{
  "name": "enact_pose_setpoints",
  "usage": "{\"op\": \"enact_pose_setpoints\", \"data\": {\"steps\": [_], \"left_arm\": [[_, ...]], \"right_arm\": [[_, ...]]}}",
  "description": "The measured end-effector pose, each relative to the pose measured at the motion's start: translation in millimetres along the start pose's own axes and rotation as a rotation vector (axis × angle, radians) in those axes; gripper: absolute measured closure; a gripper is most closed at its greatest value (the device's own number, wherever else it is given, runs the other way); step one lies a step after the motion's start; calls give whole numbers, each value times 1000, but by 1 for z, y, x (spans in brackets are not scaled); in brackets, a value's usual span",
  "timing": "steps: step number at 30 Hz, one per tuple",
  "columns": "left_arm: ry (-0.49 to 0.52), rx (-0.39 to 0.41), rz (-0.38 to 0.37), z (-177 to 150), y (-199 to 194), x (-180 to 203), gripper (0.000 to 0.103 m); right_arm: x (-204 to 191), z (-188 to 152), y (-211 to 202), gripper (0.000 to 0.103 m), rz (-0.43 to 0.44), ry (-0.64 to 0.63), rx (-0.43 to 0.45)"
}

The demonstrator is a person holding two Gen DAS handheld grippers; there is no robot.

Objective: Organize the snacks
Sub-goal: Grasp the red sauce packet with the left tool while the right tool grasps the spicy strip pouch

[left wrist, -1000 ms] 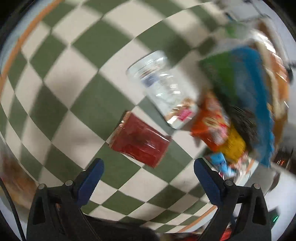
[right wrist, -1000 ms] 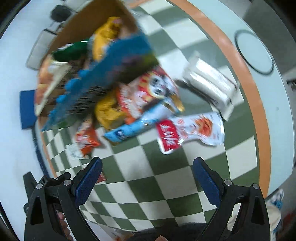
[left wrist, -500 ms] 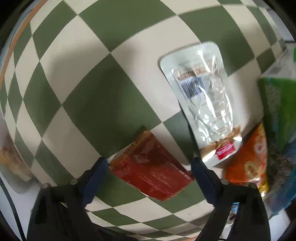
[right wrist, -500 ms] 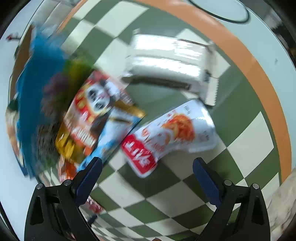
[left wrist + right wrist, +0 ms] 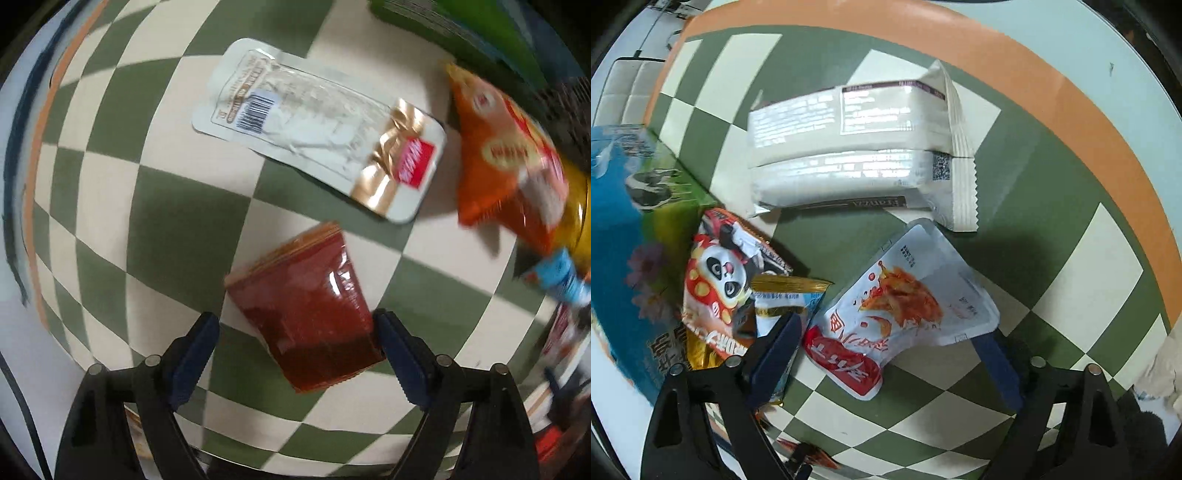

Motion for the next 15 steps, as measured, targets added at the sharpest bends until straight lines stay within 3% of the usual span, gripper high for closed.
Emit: {"op": "enact_pose_setpoints", "data": {"steps": [5, 9, 15], "left_arm": [[7, 12, -9, -18, 8, 3, 16], [42, 36, -15, -33, -5, 19, 33], [148, 41, 9, -37, -8, 47, 40]], "right_arm": [[-16, -2, -3, 28, -92, -78, 43], [-28, -11, -3, 35, -140, -211, 58], [-39, -35, 7, 39, -263, -557, -14]]}}
Point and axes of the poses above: each gripper's, at about its wrist camera, not at the fingertips, and y roughly the way its jaws point, x to its right, z to its top, the point moved 4 cm from there along y, roughly the way its jaws point, and after that the axes turned 8 degrees about y, right-handed, at the moved point
